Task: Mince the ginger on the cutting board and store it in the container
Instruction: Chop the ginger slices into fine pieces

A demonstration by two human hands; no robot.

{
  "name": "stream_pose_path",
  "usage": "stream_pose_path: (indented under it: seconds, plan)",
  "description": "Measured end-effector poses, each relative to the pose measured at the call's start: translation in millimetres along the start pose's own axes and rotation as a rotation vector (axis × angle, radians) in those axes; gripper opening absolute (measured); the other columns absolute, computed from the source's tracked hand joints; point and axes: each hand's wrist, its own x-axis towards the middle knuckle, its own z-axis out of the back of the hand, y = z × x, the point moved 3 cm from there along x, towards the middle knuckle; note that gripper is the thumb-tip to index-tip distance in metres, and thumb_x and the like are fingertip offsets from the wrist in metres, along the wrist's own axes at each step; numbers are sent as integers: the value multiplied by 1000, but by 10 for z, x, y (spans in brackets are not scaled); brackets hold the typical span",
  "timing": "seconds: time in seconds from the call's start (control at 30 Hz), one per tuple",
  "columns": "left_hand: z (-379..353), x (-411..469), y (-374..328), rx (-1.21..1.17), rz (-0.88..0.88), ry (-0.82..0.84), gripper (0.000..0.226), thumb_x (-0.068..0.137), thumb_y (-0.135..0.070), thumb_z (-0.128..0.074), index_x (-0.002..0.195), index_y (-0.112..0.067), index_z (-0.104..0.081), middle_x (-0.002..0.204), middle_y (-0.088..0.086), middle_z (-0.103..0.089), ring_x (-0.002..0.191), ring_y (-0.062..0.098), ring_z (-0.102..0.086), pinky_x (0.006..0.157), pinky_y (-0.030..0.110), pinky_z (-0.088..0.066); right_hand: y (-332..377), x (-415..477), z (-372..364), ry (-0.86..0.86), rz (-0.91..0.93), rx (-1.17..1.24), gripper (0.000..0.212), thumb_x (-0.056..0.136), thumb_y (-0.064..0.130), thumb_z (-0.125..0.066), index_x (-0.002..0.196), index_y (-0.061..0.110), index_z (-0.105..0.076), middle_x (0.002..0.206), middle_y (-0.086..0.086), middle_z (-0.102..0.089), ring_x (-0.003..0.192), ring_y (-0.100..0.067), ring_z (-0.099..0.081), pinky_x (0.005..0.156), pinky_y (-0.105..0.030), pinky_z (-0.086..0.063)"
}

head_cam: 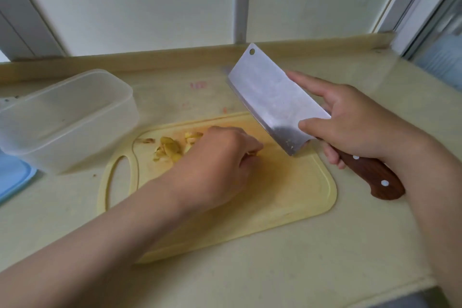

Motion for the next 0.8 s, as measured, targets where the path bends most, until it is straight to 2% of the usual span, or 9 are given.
stream_pose_path:
  seconds: [0.07, 0.2, 0.33, 0.43, 0.53, 0.6, 0.73, 0.8]
  plan:
    - [33, -22, 45, 87, -58, 8, 14, 85, -12, -54, 77, -11, -65, 84, 0, -61, 75, 24, -56, 66, 39, -50, 14, -75, 32, -2, -17, -61, 85, 99, 10, -54, 149, 70, -22, 47, -16, -60, 40, -28, -57, 43, -29, -51]
    - [8, -60, 66, 153, -58, 34, 20, 91, -24, -55, 92, -15, -73, 96, 3, -64, 86, 29, -61, 73, 41, -52, 62, -212, -10, 29, -46, -157, 86, 99, 9, -51, 148, 72, -20, 45, -7, -61, 37, -20, -58, 44, -30, -53]
    - [-26, -65, 87, 132, -65, -36, 20, 88, -24, -55, 82, -12, -70, 86, 5, -64, 77, 31, -60, 65, 42, -52, 105, -276, -66, 58, -47, -209, 86, 100, 9, -50, 150, 71, -18, 45, -5, -61, 36, -17, -58, 44, -31, -55]
    - [-31, -69, 90, 105, -49, -74, 15, 88, -20, -64, 79, -9, -69, 79, 4, -63, 72, 28, -58, 64, 42, -51, 140, -301, -95, 81, -44, -254, 86, 100, 8, -49, 152, 69, -15, 47, 3, -63, 36, -16, -59, 44, -32, -55]
    - [-53, -72, 110, 105, -38, -127, 14, 89, -21, -68, 80, -10, -70, 80, 3, -63, 75, 28, -58, 66, 41, -50, 165, -314, -125, 97, -32, -302, 85, 101, 10, -48, 153, 68, -14, 49, 12, -64, 36, -15, -60, 45, -33, -57]
    - [-89, -67, 120, 111, -52, -109, 19, 92, -23, -60, 82, -10, -71, 84, 4, -65, 80, 30, -60, 69, 42, -51, 167, -311, -138, 112, -30, -330, 84, 102, 11, -47, 153, 68, -10, 49, 17, -63, 37, -15, -61, 45, -33, -58]
    - [-178, -64, 41, 111, -154, -42, 21, 88, -17, -54, 81, -9, -72, 88, 6, -69, 80, 32, -62, 72, 40, -52, 160, -285, -162, 167, -55, -356, 92, 101, 13, -49, 149, 73, 2, 59, 19, -67, 48, -19, -69, 46, -36, -59]
    - [-180, -88, 11, 103, -182, -73, 20, 88, -15, -56, 81, -8, -74, 91, 6, -68, 80, 31, -62, 71, 37, -51, 154, -289, -167, 162, -62, -343, 95, 99, 12, -50, 146, 76, 3, 70, 5, -74, 48, -21, -69, 45, -35, -58]
